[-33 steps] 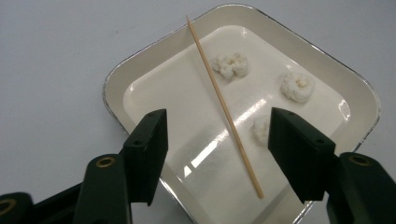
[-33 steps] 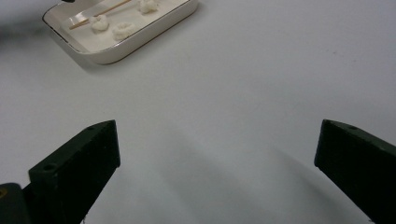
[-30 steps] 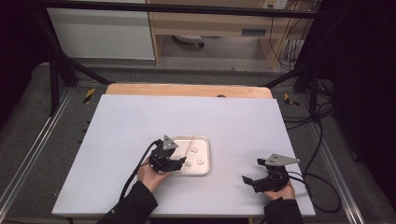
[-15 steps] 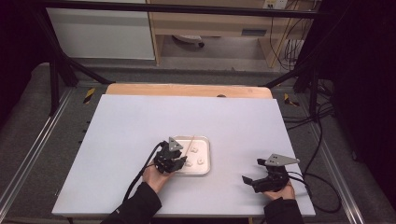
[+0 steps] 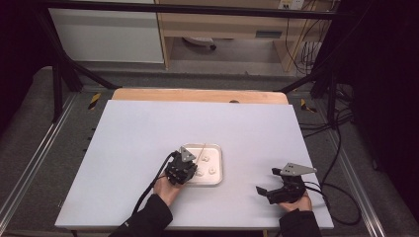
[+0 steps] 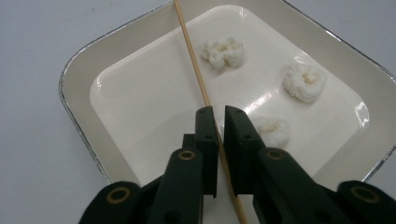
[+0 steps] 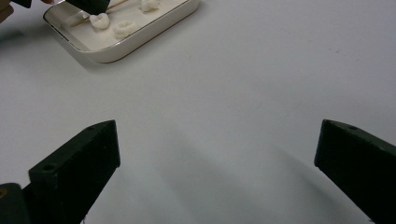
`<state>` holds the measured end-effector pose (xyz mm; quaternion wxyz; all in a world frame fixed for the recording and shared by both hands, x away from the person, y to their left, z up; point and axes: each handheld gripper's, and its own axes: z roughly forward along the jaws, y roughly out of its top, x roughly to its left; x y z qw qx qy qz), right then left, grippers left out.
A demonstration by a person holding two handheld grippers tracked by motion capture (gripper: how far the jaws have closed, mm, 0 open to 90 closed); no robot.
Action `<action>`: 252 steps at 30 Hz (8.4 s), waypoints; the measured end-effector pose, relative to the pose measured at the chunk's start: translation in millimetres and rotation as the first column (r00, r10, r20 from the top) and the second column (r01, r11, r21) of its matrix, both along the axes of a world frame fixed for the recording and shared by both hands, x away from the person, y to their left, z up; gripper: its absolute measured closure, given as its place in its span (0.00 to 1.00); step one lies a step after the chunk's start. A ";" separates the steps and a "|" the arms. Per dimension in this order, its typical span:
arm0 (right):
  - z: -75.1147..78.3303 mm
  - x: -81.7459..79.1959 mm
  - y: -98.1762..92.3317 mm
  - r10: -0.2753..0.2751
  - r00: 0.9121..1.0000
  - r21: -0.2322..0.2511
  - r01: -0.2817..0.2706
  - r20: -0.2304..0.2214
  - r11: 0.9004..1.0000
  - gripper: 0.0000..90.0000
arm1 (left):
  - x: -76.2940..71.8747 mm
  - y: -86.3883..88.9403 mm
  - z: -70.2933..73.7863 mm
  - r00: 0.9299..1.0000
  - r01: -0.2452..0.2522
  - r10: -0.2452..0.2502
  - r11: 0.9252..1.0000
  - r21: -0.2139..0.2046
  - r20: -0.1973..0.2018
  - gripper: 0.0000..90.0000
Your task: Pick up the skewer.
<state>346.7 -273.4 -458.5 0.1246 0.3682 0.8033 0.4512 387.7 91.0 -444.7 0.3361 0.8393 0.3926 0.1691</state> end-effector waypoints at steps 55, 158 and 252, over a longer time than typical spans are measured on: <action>10.5 -5.1 37.8 0.087 0.994 -0.150 -0.076 0.072 0.986 0.01 | -32.3 37.5 25.1 0.975 0.218 -0.214 0.972 -0.091 0.055 0.98; 24.5 -24.7 115.6 0.734 0.632 -0.848 -0.225 0.248 0.480 0.95 | -36.0 -65.2 36.4 0.842 0.537 -0.532 0.842 0.052 -0.089 0.98; 33.4 -0.7 68.7 0.057 0.996 -0.179 -0.043 0.072 0.983 0.11 | -55.9 56.0 28.5 0.965 0.260 -0.260 0.965 -0.029 -0.014 0.98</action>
